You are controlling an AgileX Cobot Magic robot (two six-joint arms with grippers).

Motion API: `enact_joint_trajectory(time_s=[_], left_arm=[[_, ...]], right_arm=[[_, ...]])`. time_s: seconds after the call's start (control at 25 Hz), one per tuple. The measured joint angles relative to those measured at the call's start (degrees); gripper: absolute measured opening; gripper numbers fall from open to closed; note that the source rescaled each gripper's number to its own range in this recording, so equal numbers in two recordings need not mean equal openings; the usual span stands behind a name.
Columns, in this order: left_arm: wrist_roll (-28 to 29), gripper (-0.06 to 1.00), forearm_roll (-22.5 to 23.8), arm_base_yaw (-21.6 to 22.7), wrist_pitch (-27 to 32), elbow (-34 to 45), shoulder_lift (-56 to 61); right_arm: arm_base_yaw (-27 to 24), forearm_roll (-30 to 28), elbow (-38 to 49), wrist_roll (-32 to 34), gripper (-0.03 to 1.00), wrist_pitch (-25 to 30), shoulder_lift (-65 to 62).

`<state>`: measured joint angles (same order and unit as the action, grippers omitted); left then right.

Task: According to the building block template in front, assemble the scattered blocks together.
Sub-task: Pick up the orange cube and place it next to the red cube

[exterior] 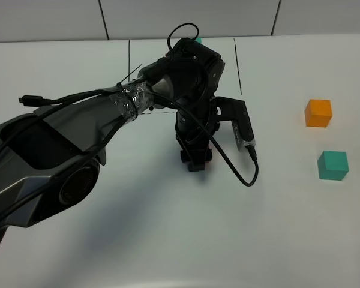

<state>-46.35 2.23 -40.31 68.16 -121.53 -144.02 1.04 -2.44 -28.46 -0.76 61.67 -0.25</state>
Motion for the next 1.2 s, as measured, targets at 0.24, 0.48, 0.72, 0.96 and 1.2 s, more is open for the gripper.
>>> enact_joint_trajectory(time_s=[0.24, 0.48, 0.72, 0.96, 1.2], left_arm=[[1.17, 0.96, 0.0, 0.0, 0.05, 0.0, 5.9], [6.89, 1.0, 1.26, 0.0, 0.05, 0.0, 12.39], [18.49, 1.0, 5.5, 3.44, -1.36, 0.0, 17.16], [27.38, 1.0, 5.2, 11.9, 0.06, 0.0, 20.71], [33.14, 0.98, 2.42, 22.98, 0.09, 0.17, 24.53]], right_arm=[[0.0, 0.0, 0.0, 0.0, 0.75, 0.0, 0.0], [0.0, -0.01, 0.0, 0.0, 0.75, 0.0, 0.0], [0.0, -0.06, 0.0, 0.0, 0.75, 0.0, 0.0], [0.0, -0.06, 0.0, 0.0, 0.75, 0.0, 0.0], [0.0, -0.06, 0.0, 0.0, 0.75, 0.0, 0.0]])
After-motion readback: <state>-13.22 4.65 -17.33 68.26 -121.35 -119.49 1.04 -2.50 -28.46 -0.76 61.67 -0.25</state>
